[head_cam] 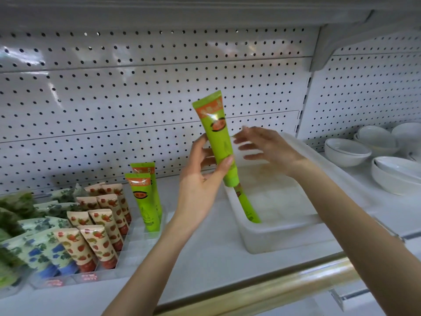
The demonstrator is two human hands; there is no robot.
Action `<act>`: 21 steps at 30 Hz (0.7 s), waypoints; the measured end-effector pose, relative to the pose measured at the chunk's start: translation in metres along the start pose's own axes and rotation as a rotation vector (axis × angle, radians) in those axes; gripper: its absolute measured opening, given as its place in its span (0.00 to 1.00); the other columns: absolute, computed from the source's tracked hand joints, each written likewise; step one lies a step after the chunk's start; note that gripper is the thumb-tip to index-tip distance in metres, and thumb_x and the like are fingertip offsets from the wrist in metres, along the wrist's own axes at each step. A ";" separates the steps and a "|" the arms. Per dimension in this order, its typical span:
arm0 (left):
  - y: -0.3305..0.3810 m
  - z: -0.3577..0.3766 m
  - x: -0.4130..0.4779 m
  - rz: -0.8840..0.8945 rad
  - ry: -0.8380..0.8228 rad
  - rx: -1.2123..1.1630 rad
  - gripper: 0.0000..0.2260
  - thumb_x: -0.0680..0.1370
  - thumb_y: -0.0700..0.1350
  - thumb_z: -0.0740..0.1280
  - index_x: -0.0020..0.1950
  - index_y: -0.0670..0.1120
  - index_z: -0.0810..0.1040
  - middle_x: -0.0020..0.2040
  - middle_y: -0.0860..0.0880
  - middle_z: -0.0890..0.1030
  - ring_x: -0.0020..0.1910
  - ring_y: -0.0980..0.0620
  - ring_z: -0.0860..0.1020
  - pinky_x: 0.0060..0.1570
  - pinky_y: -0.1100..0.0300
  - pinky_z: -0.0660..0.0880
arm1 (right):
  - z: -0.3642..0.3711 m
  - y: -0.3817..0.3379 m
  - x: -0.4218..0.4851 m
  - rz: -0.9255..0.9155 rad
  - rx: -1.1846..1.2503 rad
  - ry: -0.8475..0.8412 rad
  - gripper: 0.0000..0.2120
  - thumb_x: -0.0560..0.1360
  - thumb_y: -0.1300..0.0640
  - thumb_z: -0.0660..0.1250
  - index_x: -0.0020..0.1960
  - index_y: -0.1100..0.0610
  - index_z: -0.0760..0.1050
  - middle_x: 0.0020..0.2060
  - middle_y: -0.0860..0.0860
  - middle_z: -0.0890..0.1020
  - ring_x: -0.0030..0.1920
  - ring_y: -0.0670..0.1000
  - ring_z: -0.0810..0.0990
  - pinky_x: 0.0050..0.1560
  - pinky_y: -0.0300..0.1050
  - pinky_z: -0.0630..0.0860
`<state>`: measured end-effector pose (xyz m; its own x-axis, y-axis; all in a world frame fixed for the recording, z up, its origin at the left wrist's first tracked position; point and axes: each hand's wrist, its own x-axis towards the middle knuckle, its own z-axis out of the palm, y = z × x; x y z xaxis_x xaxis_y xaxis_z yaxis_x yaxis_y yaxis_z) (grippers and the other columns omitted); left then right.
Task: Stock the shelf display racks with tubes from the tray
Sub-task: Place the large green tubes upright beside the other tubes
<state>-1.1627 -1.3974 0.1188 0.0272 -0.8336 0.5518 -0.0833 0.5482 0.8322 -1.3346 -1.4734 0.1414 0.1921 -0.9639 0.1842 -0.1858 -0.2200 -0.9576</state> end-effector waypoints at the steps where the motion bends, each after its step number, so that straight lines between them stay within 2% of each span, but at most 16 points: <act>1: 0.001 -0.006 0.000 0.002 0.006 0.008 0.18 0.72 0.47 0.69 0.60 0.55 0.69 0.48 0.53 0.81 0.46 0.59 0.79 0.40 0.73 0.72 | 0.003 0.006 0.001 0.051 -0.200 0.001 0.10 0.78 0.51 0.63 0.53 0.56 0.76 0.50 0.51 0.80 0.48 0.50 0.78 0.43 0.41 0.76; 3: 0.001 -0.017 0.001 -0.004 0.003 0.016 0.18 0.74 0.43 0.70 0.60 0.54 0.69 0.47 0.53 0.81 0.44 0.63 0.78 0.39 0.75 0.71 | 0.007 0.021 0.002 0.238 -0.643 -0.160 0.15 0.77 0.51 0.64 0.60 0.57 0.72 0.56 0.52 0.77 0.47 0.50 0.77 0.37 0.40 0.75; 5: -0.001 -0.027 -0.002 -0.010 0.004 0.027 0.17 0.74 0.40 0.69 0.58 0.57 0.69 0.47 0.53 0.80 0.44 0.64 0.78 0.39 0.75 0.71 | 0.010 0.031 -0.002 0.501 -0.841 -0.396 0.23 0.76 0.49 0.65 0.66 0.58 0.66 0.58 0.52 0.74 0.53 0.51 0.77 0.40 0.42 0.79; 7: -0.003 -0.035 -0.005 -0.017 0.013 0.042 0.17 0.74 0.41 0.69 0.56 0.59 0.70 0.48 0.53 0.80 0.45 0.63 0.78 0.39 0.75 0.71 | 0.014 0.034 -0.007 0.649 -0.777 -0.495 0.26 0.76 0.51 0.66 0.68 0.60 0.63 0.56 0.54 0.75 0.53 0.52 0.77 0.45 0.47 0.79; 11: -0.008 -0.046 -0.012 -0.051 0.013 0.051 0.18 0.74 0.41 0.69 0.57 0.59 0.70 0.50 0.51 0.80 0.48 0.59 0.79 0.40 0.73 0.73 | 0.014 0.037 -0.007 0.656 -0.659 -0.500 0.26 0.74 0.60 0.69 0.68 0.62 0.62 0.45 0.51 0.76 0.46 0.51 0.78 0.46 0.48 0.79; 17: -0.010 -0.054 -0.020 -0.058 -0.011 0.083 0.19 0.74 0.41 0.69 0.62 0.52 0.71 0.50 0.54 0.81 0.50 0.60 0.78 0.38 0.72 0.73 | 0.018 0.043 -0.004 0.668 -0.490 -0.557 0.05 0.74 0.64 0.67 0.48 0.58 0.73 0.44 0.52 0.80 0.42 0.47 0.81 0.46 0.47 0.81; 21: -0.009 -0.061 -0.026 -0.052 -0.005 0.091 0.19 0.73 0.47 0.69 0.62 0.56 0.71 0.52 0.53 0.80 0.52 0.58 0.78 0.39 0.72 0.73 | 0.020 0.036 -0.004 0.564 -0.342 -0.479 0.06 0.74 0.65 0.67 0.49 0.58 0.73 0.40 0.52 0.79 0.33 0.45 0.80 0.41 0.43 0.81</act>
<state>-1.1020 -1.3760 0.1004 0.0287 -0.8611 0.5076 -0.1720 0.4959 0.8512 -1.3224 -1.4743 0.1017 0.3587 -0.7918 -0.4944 -0.6467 0.1711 -0.7433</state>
